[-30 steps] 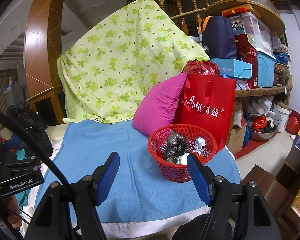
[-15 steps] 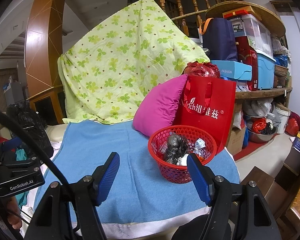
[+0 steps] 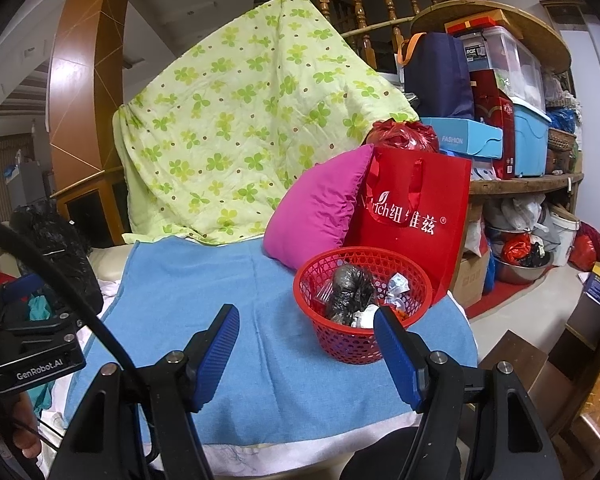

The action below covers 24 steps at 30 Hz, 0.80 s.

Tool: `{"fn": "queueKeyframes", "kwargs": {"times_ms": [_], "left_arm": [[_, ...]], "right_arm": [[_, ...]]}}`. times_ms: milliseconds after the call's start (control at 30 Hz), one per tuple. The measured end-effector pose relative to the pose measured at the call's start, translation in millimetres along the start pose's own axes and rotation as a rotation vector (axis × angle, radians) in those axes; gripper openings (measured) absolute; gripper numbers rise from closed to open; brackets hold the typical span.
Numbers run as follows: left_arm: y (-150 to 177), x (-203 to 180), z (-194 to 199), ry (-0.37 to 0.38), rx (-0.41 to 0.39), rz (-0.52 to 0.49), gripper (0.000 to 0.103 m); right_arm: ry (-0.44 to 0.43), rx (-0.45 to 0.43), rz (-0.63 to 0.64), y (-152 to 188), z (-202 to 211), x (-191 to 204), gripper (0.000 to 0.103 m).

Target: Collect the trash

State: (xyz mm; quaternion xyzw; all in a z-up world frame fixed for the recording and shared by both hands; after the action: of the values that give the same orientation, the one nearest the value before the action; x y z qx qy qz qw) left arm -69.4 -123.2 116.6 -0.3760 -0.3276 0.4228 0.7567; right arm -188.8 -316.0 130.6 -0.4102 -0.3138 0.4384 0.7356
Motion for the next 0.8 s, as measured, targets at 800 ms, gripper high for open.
{"fn": "queueKeyframes", "kwargs": {"times_ms": [800], "left_arm": [[-15.7,-9.6,-18.8,0.003,0.021,-0.031,0.102]], "right_arm": [[0.041,-0.015,-0.014,-12.6,-14.6,-16.1,0.073]]}}
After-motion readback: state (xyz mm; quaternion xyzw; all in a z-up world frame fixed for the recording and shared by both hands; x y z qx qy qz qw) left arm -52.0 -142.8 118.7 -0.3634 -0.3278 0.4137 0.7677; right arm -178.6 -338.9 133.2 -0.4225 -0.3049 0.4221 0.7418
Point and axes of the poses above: each gripper's, at about its wrist camera, not at the fingertips, and z roughly against the way its jaws point, x to its left, y to its underside, the point moved 1 cm from there along -z, roughly the way its jaws point, and after that the axes turned 4 degrees about x, right-handed, at the moved point
